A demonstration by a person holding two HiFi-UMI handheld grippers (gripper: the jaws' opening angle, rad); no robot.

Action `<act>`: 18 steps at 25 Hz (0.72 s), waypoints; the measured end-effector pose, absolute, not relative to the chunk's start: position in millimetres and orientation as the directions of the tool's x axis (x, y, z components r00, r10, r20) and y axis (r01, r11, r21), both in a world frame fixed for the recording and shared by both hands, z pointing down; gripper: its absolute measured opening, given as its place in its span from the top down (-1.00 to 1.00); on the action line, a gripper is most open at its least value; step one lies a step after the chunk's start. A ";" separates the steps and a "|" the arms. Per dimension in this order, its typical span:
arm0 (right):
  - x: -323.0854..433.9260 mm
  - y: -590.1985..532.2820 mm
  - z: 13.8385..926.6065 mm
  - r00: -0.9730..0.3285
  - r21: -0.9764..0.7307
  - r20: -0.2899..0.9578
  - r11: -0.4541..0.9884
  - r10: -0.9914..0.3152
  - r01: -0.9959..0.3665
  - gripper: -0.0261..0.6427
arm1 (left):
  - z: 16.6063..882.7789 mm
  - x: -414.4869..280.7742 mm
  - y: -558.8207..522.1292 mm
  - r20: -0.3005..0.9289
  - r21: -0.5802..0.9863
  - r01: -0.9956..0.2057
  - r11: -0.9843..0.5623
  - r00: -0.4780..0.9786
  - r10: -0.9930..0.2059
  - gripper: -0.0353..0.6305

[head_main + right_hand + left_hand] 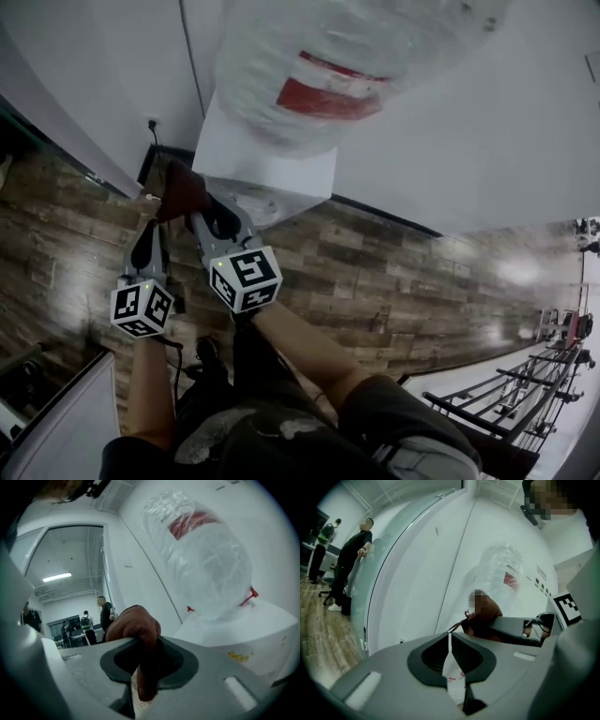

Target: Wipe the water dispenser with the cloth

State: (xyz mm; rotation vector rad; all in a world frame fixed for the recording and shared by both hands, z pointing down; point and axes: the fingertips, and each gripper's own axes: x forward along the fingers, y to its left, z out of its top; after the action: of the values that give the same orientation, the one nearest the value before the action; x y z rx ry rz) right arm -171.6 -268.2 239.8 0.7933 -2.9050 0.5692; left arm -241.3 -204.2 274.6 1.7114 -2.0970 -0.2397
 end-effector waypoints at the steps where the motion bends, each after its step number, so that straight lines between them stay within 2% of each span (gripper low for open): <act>1: -171.1 -263.0 233.0 -0.877 -0.310 0.155 0.820 -0.456 -0.481 0.71 | 268.4 -239.3 -205.8 0.196 0.390 -0.893 0.226 -0.159 -0.968 0.77; 5: -163.7 -248.1 212.9 -0.909 -0.219 0.105 0.882 -0.404 -0.417 0.71 | 244.0 -230.0 -203.8 0.134 0.363 -0.911 0.194 -0.155 -0.979 0.80; 8: -146.8 -239.6 208.3 -0.901 -0.172 0.122 0.885 -0.416 -0.432 0.71 | 234.2 -214.8 -192.7 0.132 0.367 -0.915 0.168 -0.127 -0.983 0.82; 12: -117.0 -217.9 193.6 -0.860 -0.082 0.121 0.859 -0.496 -0.506 0.71 | 225.7 -192.5 -171.0 0.124 0.386 -0.918 0.096 -0.051 -0.991 0.83; 18: -61.6 -146.8 176.7 -0.754 -0.091 0.099 0.748 -0.650 -0.657 0.71 | 202.2 -165.1 -100.9 0.073 0.389 -0.920 -0.036 0.070 -0.995 0.83</act>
State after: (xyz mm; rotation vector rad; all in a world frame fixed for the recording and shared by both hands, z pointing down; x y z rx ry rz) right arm -61.6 -146.8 176.7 1.0774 -2.8804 0.1847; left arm -165.1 -100.9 202.2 2.0209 -1.9129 -0.3111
